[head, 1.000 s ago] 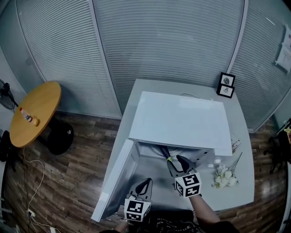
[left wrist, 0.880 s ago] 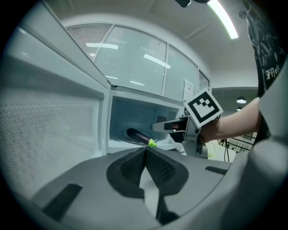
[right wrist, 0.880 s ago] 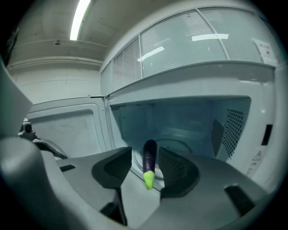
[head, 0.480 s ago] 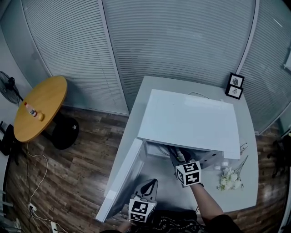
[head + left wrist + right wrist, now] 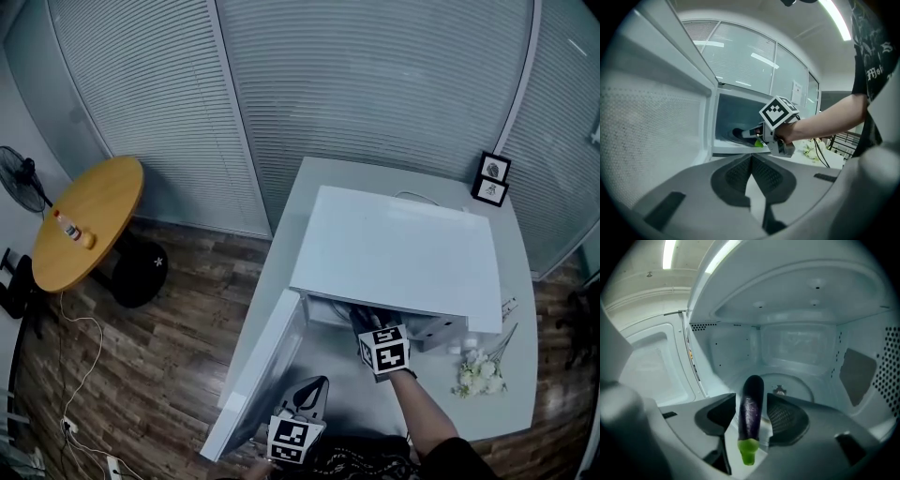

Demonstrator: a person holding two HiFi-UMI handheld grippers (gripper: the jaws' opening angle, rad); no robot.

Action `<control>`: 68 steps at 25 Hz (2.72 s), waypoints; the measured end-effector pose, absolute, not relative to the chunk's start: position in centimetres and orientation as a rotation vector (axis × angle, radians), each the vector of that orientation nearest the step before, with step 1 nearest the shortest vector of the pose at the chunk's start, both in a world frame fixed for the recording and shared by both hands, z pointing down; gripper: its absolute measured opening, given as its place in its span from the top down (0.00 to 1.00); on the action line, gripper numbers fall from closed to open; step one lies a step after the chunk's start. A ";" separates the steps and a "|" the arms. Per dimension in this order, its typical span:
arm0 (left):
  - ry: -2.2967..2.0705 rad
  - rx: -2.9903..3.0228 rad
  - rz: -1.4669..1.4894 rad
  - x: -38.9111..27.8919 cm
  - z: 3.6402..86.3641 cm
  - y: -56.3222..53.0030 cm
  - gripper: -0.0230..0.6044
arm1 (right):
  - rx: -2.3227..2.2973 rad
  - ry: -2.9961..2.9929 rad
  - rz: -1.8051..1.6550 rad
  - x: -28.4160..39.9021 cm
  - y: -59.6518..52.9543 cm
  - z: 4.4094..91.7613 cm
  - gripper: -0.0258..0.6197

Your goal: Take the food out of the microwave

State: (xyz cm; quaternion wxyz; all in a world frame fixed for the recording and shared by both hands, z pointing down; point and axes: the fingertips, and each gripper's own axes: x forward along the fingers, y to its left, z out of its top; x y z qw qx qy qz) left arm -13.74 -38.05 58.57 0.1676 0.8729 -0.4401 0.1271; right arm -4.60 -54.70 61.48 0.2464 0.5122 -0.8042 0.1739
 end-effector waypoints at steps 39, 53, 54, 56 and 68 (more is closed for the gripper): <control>-1.325 2.433 0.346 -15.1 59.1 -39.0 0.95 | 1.487 -2.177 0.401 -3.2 -52.2 58.4 0.71; -1.351 2.445 0.347 -13.9 59.0 -38.3 0.95 | 1.509 -2.204 0.374 -1.3 -48.0 56.5 0.71; -1.350 2.445 0.347 -13.7 59.0 -38.2 0.95 | 1.509 -2.205 0.373 -1.0 -47.8 56.4 0.71; -1.346 2.451 0.341 -13.2 58.8 -38.0 0.95 | 1.508 -2.207 0.368 -0.6 -47.2 56.2 0.71; -1.329 2.463 0.337 -10.1 58.1 -36.0 0.95 | 1.520 -2.232 0.372 1.9 -43.1 55.2 0.71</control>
